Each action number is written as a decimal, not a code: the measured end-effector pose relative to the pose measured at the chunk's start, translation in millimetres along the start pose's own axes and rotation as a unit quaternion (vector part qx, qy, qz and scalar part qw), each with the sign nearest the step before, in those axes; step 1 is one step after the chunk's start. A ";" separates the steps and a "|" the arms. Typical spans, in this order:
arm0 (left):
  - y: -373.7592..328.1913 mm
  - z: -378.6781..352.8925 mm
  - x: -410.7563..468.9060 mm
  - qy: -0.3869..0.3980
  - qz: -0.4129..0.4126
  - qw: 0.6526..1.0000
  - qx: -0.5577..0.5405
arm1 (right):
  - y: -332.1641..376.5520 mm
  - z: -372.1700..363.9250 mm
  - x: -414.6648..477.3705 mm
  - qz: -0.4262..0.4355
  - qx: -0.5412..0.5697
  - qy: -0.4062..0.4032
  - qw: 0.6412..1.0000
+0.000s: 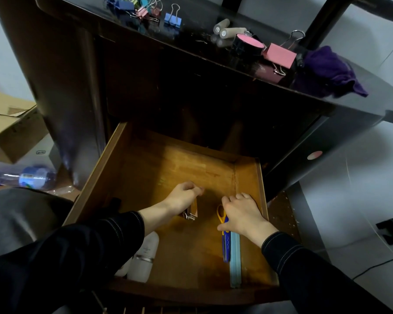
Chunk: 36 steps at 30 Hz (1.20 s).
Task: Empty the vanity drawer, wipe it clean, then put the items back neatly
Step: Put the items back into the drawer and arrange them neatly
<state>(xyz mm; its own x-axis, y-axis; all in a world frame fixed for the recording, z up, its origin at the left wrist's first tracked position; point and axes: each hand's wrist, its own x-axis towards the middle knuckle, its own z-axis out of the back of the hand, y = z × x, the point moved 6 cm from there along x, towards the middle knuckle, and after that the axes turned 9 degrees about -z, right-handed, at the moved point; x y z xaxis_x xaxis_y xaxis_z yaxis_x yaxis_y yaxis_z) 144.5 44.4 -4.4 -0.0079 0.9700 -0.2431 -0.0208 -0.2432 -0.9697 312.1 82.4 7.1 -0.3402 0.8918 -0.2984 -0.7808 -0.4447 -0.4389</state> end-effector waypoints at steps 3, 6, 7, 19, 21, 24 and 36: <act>0.9 -0.1 -0.1 -0.001 0.003 1.000 0.010 | 0.2 0.6 -0.9 0.002 0.004 -0.002 1.000; 0.9 0.4 -0.2 -0.003 0.006 1.000 0.017 | 1.3 -1.7 -2.2 0.005 0.004 -0.002 1.000; 0.9 0.6 -0.3 -0.004 0.008 1.000 0.019 | 1.4 -2.9 -2.7 0.006 0.002 -0.002 1.000; 1.7 -0.9 -3.1 0.012 0.023 1.000 0.004 | 0.1 1.4 1.4 -0.011 0.005 -0.011 1.000; 1.2 -1.1 -3.6 0.015 0.021 1.000 0.001 | -0.3 2.2 2.3 -0.012 0.002 -0.010 1.000; -0.1 0.6 -2.4 0.006 0.010 1.000 0.001 | -0.5 1.4 2.2 -0.008 -0.004 -0.014 1.000; -0.1 -0.2 -4.4 0.020 0.026 0.999 0.014 | -15.2 23.1 2.4 0.032 0.003 -0.035 0.999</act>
<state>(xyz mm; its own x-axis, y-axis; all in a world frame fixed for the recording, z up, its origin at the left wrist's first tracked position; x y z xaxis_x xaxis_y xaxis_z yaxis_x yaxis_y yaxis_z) 144.8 40.1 -3.2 0.0296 0.9551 -0.2950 -0.0487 -0.2934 -0.9548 311.1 93.2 32.7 -0.4246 0.8653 -0.2663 -0.7595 -0.5006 -0.4154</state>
